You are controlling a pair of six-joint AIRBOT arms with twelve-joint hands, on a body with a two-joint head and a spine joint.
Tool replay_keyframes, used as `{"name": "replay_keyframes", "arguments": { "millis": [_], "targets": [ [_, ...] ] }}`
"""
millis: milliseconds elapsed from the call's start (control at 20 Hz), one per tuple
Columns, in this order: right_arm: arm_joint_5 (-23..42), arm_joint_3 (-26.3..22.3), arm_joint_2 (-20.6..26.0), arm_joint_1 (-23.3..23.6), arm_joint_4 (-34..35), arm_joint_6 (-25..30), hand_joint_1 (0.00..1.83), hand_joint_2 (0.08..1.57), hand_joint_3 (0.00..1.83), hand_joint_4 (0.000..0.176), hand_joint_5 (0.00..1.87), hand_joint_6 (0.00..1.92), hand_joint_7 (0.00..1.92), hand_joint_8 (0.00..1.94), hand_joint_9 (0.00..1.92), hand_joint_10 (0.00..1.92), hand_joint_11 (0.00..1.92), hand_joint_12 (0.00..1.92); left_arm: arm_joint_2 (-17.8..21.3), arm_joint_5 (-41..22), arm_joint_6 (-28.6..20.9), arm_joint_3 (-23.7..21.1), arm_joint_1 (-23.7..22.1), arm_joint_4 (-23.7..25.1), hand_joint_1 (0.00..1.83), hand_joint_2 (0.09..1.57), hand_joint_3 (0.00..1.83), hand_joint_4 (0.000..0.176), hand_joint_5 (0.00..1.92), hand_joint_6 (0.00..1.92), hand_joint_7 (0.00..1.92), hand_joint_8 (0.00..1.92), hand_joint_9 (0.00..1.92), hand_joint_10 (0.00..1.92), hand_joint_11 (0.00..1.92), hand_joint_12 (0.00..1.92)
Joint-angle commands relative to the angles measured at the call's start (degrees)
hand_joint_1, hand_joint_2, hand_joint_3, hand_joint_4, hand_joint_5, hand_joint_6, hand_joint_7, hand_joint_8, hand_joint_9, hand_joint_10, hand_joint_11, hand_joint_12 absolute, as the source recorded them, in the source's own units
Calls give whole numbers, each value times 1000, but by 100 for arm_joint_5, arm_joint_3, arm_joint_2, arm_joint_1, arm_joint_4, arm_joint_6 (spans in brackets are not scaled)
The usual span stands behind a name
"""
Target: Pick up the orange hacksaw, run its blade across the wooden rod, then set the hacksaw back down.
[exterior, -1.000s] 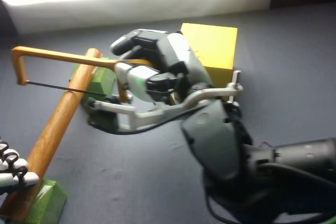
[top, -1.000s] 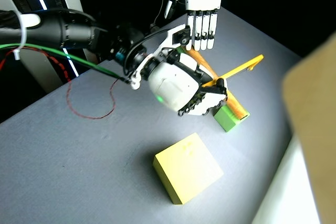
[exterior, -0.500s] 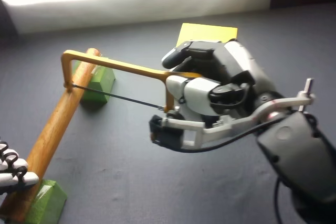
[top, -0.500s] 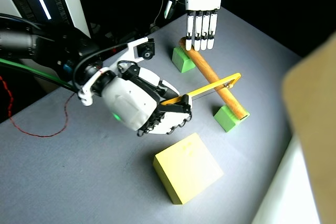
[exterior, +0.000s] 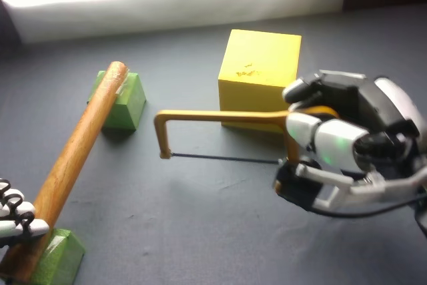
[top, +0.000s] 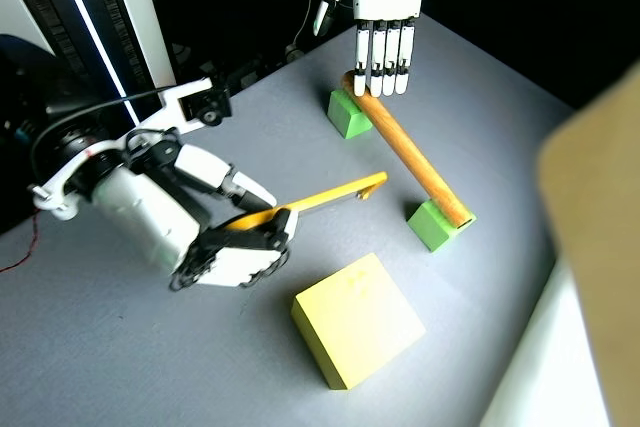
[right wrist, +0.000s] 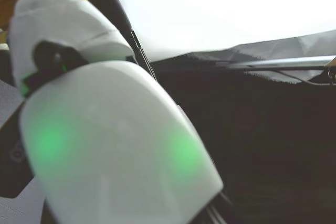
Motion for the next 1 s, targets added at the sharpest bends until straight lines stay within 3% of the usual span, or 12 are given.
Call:
{"name": "replay_keyframes", "arguments": {
  "millis": [0, 250, 450, 550, 700, 750, 800, 850, 900, 950],
  "targets": [
    [677, 3, -21, -59, -499, 278, 1352, 1201, 1, 0, 727, 1216, 803, 1291, 805, 1439, 641, 1514, 15, -88, 5, 22, -46, -67, 0, 1187, 0, 0, 80, 0, 84, 0, 55, 0, 0, 235],
    [1243, 345, -408, -804, -860, 1184, 1354, 1195, 3, 0, 750, 1195, 785, 1288, 829, 1425, 683, 1505, 10, -88, 6, 8, -51, -66, 0, 1179, 0, 0, 69, 1, 79, 1, 50, 1, 0, 236],
    [1327, 519, -580, -1154, -1188, 1496, 1343, 1221, 1, 0, 706, 1280, 737, 1341, 785, 1488, 631, 1536, 7, -87, 6, 8, -57, -66, 0, 1186, 2, 0, 68, 0, 80, 0, 56, 0, 0, 248],
    [1392, 535, -628, -1283, -1275, 1548, 1326, 1233, 1, 0, 683, 1297, 751, 1346, 753, 1545, 525, 1664, 7, -86, 6, 9, -57, -66, 0, 1187, 2, 0, 70, 1, 87, 3, 62, 3, 0, 248],
    [1354, 532, -626, -1482, -1547, 1723, 1316, 1283, 3, 0, 546, 1357, 661, 1534, 711, 1635, 452, 1739, 9, -85, 6, -6, -55, -66, 0, 1197, 2, 0, 76, 1, 98, 2, 75, 3, 0, 274],
    [1334, 529, -602, -1550, -1683, 1760, 1051, 1296, 0, 0, 420, 817, 379, 929, 386, 1142, 254, 1728, 10, -85, 6, -17, -57, -66, 0, 1199, 2, 0, 73, 0, 96, 0, 76, 1, 0, 286],
    [1309, 528, -578, -1600, -1784, 1800, 1051, 1296, 0, 0, 420, 817, 379, 929, 386, 1142, 254, 1728, 10, -85, 6, -19, -57, -66, 0, 1199, 2, 0, 73, 0, 96, 0, 76, 1, 0, 286],
    [1280, 519, -547, -1648, -1884, 1858, 1012, 1252, 0, 0, 448, 426, 415, 445, 343, 875, 137, 1667, 10, -71, 6, -15, -56, -66, 0, 1198, 1, 0, 72, 0, 84, 1, 64, 1, 0, 260],
    [1282, 512, -513, -1680, -1974, 1899, 995, 1214, 0, 0, 465, 201, 466, 181, 336, 640, 55, 1576, 10, -60, 6, -10, -56, -66, 0, 1194, 0, 0, 82, 2, 92, 2, 73, 3, 0, 297],
    [1276, 511, -474, -1698, -2073, 1928, 943, 1188, 0, 0, 400, 66, 414, 47, 315, 369, 10, 1415, 9, -60, 6, -5, -56, -66, 0, 1195, 0, 0, 82, 1, 85, 0, 69, 0, 0, 304]
  ]
}}
